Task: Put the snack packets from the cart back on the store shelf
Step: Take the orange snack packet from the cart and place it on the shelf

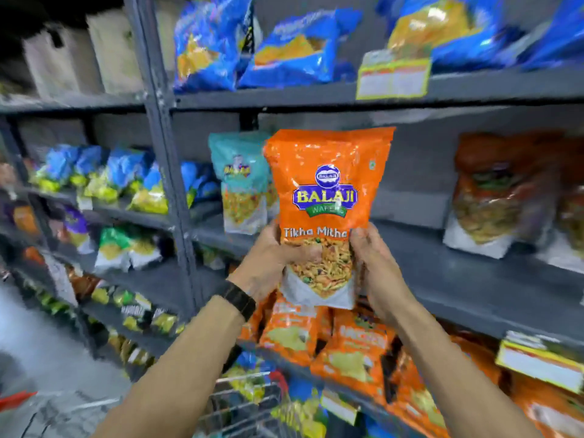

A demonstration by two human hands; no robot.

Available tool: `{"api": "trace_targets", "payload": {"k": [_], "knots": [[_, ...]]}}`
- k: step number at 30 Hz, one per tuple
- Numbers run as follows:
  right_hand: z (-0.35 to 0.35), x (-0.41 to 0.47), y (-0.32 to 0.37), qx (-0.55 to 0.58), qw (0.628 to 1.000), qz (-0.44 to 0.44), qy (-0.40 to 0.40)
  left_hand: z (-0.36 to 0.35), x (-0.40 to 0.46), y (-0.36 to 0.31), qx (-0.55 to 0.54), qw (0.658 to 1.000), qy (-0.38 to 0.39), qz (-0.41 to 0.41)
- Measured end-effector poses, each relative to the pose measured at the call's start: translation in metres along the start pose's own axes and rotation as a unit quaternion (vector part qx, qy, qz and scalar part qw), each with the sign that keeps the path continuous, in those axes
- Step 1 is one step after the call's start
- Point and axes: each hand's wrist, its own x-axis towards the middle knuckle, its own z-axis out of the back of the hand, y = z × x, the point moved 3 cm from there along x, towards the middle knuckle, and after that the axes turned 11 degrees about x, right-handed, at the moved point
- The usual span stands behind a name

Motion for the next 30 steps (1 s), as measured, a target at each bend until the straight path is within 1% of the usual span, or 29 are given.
{"api": "trace_targets", "payload": {"k": [3,9,14,16,19,23,25,27,29,30], "knots": [[0.031,0.012,0.036,0.038,0.997,0.035,-0.052,-0.045,0.044,-0.005,-0.009,1.000,0.021,0.004],[0.116,0.023,0.090,0.029,0.981,0.075,-0.176,-0.142,0.107,0.001,0.025,0.998,0.058,0.023],[0.169,0.016,0.116,-0.068,0.965,0.091,-0.237,-0.213,0.130,0.014,0.055,0.995,0.084,0.029],[0.187,0.013,0.120,-0.093,0.959,0.093,-0.251,-0.231,0.133,0.021,0.064,0.993,0.096,0.021],[0.201,0.008,0.122,-0.144,0.956,0.081,-0.241,-0.242,0.135,0.038,0.042,0.995,0.080,0.037],[0.205,0.007,0.123,-0.180,0.954,0.076,-0.228,-0.235,0.137,0.049,0.052,0.994,0.081,0.052],[0.202,0.003,0.121,-0.192,0.946,0.084,-0.247,-0.225,0.135,0.050,0.060,0.994,0.085,0.041],[0.198,-0.007,0.119,-0.201,0.922,0.110,-0.313,-0.211,0.128,0.051,0.060,0.994,0.087,0.025],[0.190,-0.023,0.117,-0.251,0.866,0.162,-0.401,-0.187,0.112,0.052,0.073,0.996,0.054,0.014],[0.184,-0.031,0.114,-0.275,0.845,0.189,-0.418,-0.173,0.102,0.053,0.080,0.996,0.032,0.004]]}}
